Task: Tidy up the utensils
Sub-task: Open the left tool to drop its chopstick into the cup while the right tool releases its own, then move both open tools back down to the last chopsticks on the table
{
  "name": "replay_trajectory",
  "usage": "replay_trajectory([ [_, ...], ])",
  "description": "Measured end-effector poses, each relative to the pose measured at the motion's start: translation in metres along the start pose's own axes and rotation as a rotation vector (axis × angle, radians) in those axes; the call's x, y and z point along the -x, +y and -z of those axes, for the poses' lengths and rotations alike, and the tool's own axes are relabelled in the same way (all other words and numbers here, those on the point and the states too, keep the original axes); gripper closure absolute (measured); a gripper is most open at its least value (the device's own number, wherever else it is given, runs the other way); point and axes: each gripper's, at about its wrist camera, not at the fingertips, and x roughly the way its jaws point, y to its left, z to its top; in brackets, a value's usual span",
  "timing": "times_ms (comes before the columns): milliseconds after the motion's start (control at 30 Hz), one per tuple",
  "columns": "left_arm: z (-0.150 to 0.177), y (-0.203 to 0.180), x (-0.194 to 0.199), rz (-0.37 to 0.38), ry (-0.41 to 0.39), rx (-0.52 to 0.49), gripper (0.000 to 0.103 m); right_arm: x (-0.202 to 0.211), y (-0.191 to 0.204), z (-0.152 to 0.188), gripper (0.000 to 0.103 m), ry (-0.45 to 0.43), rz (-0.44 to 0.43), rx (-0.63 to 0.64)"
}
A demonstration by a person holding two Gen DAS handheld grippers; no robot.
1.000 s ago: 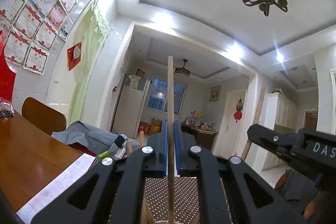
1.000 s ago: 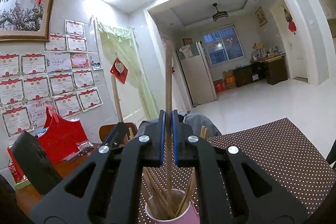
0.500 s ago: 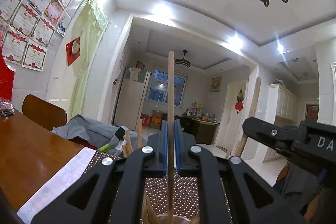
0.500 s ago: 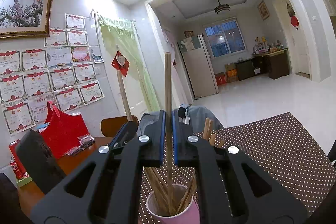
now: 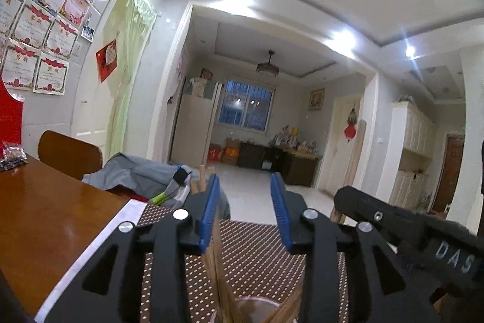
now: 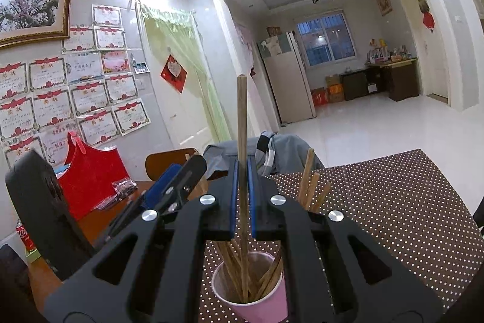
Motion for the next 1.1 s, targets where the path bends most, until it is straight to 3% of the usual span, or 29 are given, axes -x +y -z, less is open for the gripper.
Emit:
replay_trajectory([
  [467,-0.011,-0.001,0.000,-0.062,0.073,-0.060,0.059,-0.008,-0.007,0.006,0.096,0.055,0.001,-0.020],
  [900,-0.018,-0.002,-0.008,-0.090,0.201,-0.085,0.054,-0.034,-0.008,0.026,0.096,0.173,0.033,-0.025],
  [1100,-0.020,0.001,-0.009,-0.094,0.219,-0.072,0.054,-0.028,-0.008,0.022,0.096,0.160,0.038,-0.035],
])
